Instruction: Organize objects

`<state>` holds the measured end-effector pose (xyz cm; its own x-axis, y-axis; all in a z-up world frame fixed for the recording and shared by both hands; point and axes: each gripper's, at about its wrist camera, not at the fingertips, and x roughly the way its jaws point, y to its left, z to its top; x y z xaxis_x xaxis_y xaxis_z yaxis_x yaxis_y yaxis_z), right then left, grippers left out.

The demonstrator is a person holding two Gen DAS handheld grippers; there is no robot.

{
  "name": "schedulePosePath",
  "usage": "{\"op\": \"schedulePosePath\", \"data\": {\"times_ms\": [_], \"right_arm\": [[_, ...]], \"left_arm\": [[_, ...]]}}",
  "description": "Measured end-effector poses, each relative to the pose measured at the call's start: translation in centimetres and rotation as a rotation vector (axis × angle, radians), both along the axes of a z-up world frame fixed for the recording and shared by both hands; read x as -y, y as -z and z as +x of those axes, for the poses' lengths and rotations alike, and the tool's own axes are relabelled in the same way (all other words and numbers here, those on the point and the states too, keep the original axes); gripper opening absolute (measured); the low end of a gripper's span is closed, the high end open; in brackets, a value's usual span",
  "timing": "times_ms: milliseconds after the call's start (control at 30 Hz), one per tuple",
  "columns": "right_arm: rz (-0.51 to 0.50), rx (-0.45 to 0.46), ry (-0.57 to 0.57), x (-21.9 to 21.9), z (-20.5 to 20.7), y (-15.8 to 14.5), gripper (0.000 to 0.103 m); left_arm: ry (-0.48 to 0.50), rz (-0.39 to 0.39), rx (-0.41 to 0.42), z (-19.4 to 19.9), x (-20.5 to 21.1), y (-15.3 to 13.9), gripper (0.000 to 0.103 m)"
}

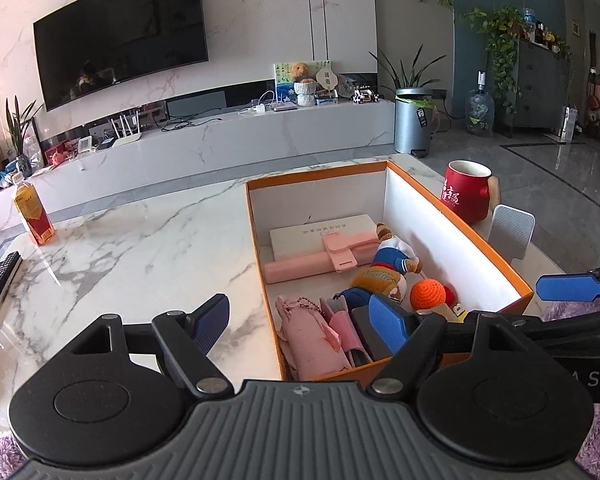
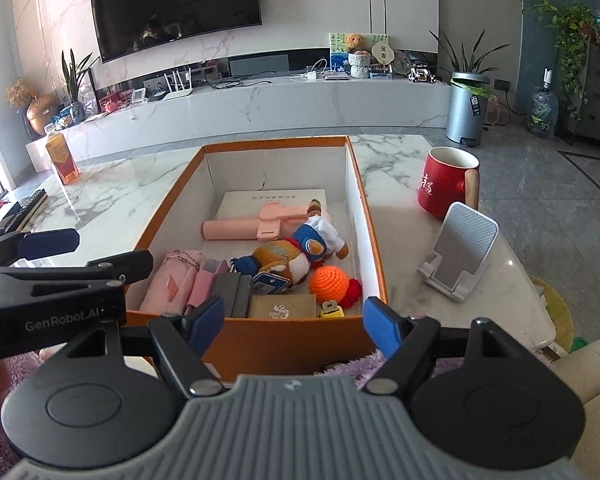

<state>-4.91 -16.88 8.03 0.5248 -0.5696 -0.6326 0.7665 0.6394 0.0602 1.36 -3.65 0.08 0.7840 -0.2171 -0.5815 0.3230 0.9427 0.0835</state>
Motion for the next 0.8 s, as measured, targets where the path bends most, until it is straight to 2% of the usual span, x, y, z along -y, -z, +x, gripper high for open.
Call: {"op": "schedulePosePath", "data": {"times_ms": [800], "right_arm": [[0.003, -0.017, -0.005, -0.2, 0.1, 0.5, 0.078]], "left_arm": [[-0.04, 0.004, -0.019, 0.2, -1.2, 0.1, 0.091]]}}
